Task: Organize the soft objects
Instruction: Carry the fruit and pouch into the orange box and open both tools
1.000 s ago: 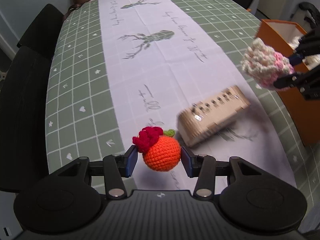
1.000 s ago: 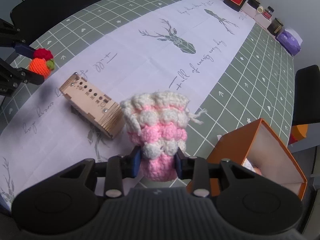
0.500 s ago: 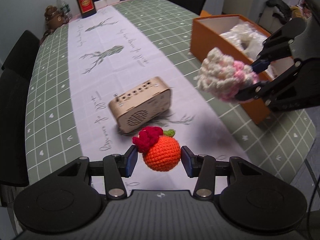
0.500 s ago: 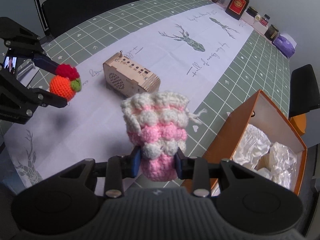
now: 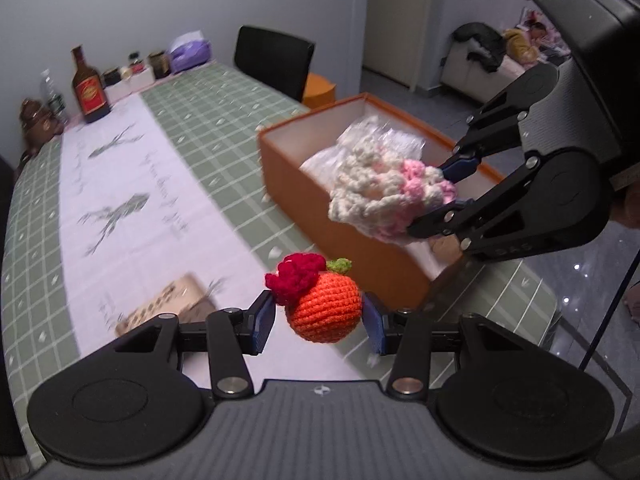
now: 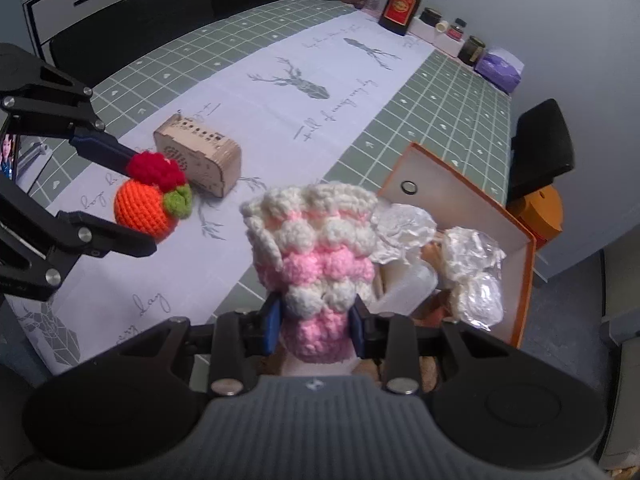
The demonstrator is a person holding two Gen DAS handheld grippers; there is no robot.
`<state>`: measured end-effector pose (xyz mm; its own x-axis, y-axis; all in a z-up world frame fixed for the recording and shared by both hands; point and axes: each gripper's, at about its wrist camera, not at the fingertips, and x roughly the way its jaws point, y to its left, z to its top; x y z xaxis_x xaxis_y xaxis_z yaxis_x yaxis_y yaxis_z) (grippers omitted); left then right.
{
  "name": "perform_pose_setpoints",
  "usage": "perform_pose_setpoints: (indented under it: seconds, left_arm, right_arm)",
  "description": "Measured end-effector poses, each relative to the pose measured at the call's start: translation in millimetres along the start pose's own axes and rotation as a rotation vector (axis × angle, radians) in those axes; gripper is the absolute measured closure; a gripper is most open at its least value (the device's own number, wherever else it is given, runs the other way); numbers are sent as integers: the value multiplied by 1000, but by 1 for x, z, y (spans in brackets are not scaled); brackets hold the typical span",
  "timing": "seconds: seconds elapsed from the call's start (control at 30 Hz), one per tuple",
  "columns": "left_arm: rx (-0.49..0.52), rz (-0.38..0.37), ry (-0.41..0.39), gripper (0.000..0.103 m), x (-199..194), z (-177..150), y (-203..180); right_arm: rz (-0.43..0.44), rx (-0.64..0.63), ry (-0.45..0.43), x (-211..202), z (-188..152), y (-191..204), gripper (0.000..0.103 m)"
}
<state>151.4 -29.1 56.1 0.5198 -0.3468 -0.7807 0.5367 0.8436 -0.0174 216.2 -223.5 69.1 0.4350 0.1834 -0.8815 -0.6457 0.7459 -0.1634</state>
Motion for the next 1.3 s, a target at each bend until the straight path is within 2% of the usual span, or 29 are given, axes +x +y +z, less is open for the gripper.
perform_pose_setpoints:
  seconds: [0.2,0.3,0.53,0.77,1.0,1.3]
  left_arm:
    - [34,-115,-53,50,26,40,-23]
    - [49,-168,-19,49,51,55,-35]
    - [103,-216,92,50,112,73,-58]
    - [160,-198,179,49,157,78,-72]
    - [161,-189,243,49,187,74,-71]
    - [189,-173,257,49,203,68,-73]
  right_arm:
    - [-57,74,19,-6,-14,-41,69]
    - [-64,121,64,5,-23,-59,69]
    - [-61,161,172,36,-45,-92,69]
    - [-53,155,242,73,-56,-108,68]
    - [-29,137,281,95,-58,-110,66]
    - [-1,147,306,113,-64,-115,62]
